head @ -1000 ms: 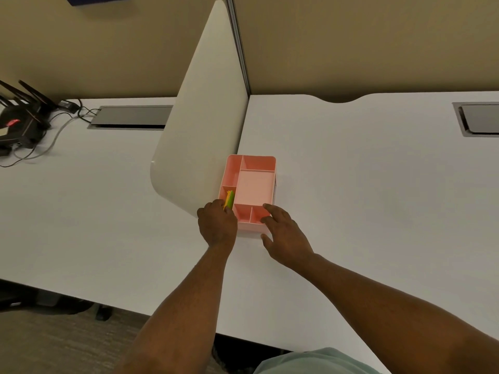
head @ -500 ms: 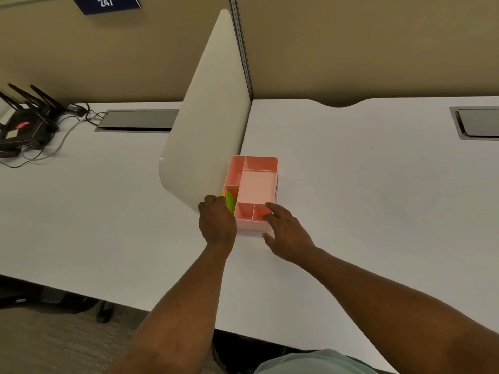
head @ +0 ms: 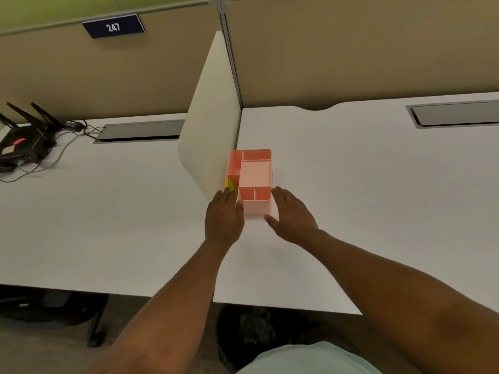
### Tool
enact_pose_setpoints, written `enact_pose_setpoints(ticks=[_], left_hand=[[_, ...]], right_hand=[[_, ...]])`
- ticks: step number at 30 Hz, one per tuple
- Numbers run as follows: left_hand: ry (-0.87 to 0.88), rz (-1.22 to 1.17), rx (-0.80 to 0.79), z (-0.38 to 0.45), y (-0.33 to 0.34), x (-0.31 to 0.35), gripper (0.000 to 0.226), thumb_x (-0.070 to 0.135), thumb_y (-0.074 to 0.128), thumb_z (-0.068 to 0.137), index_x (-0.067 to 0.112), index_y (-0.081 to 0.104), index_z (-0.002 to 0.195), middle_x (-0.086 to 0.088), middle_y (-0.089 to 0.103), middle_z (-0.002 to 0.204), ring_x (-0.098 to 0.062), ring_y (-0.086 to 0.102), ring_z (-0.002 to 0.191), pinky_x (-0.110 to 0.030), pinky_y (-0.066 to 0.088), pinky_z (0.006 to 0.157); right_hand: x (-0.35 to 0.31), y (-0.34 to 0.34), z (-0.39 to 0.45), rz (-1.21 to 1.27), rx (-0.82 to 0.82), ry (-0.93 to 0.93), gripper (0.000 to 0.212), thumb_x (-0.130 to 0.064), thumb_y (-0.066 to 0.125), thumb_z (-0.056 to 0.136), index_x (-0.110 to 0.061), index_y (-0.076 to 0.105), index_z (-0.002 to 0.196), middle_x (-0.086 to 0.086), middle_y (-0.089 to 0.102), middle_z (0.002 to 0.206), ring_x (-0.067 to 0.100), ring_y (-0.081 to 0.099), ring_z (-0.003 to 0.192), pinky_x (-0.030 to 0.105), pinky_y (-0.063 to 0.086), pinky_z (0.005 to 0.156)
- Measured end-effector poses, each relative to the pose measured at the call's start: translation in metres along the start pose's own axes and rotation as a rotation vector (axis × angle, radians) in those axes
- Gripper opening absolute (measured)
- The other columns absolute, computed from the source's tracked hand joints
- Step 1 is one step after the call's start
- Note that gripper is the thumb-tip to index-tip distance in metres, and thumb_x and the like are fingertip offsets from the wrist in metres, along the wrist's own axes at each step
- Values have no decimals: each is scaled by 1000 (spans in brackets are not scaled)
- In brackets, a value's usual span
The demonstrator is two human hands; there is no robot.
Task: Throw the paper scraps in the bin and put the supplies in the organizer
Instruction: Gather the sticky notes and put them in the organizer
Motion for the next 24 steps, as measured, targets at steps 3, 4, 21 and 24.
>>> enact_pose_setpoints(ticks=[3, 4, 21, 24], left_hand=[[23, 42, -35, -28, -7, -4, 49, 35, 35, 102, 9, 41, 143, -11, 42, 150, -33, 32, 142, -46, 27, 116], [35, 61, -46, -39, -8, -6, 50, 38, 33, 102, 10, 40, 143, -10, 41, 151, -32, 31, 142, -45, 26, 116], [315, 34, -229, -230, -42, -14, 61, 50, 22, 101, 13, 27, 149, -7, 21, 160, -28, 13, 148, -46, 12, 121], [367, 14, -235, -248, -39, -2, 60, 49, 25, 101, 12, 30, 147, -8, 23, 159, -29, 15, 148, -46, 15, 121]], right_hand=[[-13, 1, -31, -39, 36, 50, 75, -51, 45, 95, -15, 11, 153, 4, 16, 161, 21, 15, 148, 39, 19, 120], [-18, 3, -43, -56, 50, 63, 75, -51, 43, 96, -15, 10, 153, 4, 14, 161, 21, 12, 149, 38, 17, 120], [-103, 33, -288, -192, 155, 387, 72, -57, 36, 96, -19, 13, 153, 2, 7, 162, 21, 7, 149, 40, 11, 119], [-97, 27, -324, -200, 172, 485, 72, -58, 38, 95, -21, 15, 152, 1, 7, 162, 21, 6, 149, 40, 9, 119]])
Point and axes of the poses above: each hand's wrist, its own z-axis towards the middle knuckle, its own y-axis out of the palm, x = y × z, the point moved 1 cm from there along z, towards the middle knuckle
